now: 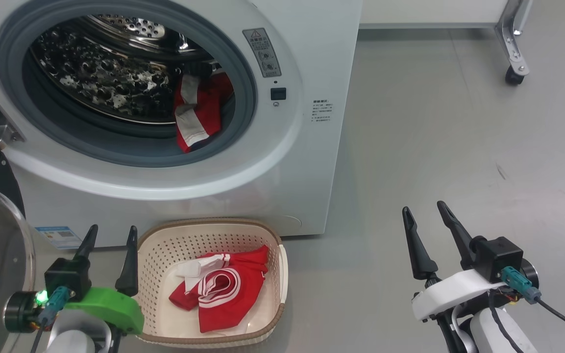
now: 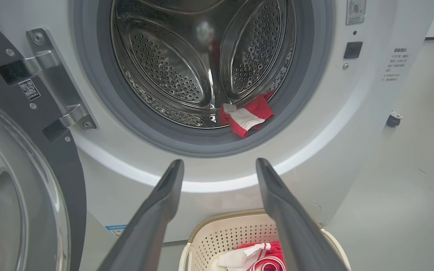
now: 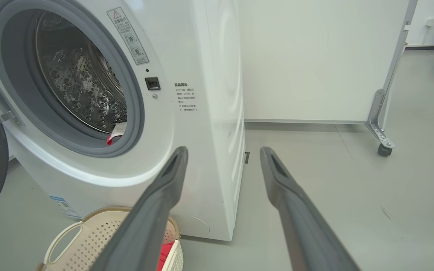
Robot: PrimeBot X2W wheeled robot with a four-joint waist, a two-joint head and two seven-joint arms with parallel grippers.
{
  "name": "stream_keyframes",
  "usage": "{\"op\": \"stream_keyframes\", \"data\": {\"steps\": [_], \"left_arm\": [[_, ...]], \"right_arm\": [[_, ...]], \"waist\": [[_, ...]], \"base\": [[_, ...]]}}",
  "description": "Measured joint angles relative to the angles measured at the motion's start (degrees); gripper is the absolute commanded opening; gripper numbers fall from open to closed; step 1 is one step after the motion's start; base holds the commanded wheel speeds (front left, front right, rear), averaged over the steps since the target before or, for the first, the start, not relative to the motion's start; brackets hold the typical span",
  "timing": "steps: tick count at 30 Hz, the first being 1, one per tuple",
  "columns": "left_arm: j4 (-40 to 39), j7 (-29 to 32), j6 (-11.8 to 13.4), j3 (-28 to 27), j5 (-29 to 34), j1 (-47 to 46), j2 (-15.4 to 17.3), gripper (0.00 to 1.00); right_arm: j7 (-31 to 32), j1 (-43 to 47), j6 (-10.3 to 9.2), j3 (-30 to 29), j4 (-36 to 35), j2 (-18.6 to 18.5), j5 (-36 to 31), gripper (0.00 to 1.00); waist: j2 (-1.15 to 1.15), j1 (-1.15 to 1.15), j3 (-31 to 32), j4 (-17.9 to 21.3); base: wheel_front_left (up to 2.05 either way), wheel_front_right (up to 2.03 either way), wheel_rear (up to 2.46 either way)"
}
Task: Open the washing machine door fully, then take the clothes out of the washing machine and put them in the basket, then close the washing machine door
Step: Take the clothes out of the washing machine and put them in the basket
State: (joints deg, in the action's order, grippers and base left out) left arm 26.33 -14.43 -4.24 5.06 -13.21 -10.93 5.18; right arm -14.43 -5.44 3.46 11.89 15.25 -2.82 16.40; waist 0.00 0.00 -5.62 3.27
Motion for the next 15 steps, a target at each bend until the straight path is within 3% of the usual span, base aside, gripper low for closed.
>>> {"op": "stream_keyframes", "data": {"steps": [15], "left_arm": [[-7.86, -0.01, 0.47, -1.01, -0.75, 6.59, -0.76, 1.00]], "right_arm": [[0.00, 1.42, 0.00, 0.99, -0.19, 0.02, 0.00, 1.00]], "waist": [[0.00, 0.00, 2.84, 0.22]], "base": [[0.00, 0.00, 0.00]]}}
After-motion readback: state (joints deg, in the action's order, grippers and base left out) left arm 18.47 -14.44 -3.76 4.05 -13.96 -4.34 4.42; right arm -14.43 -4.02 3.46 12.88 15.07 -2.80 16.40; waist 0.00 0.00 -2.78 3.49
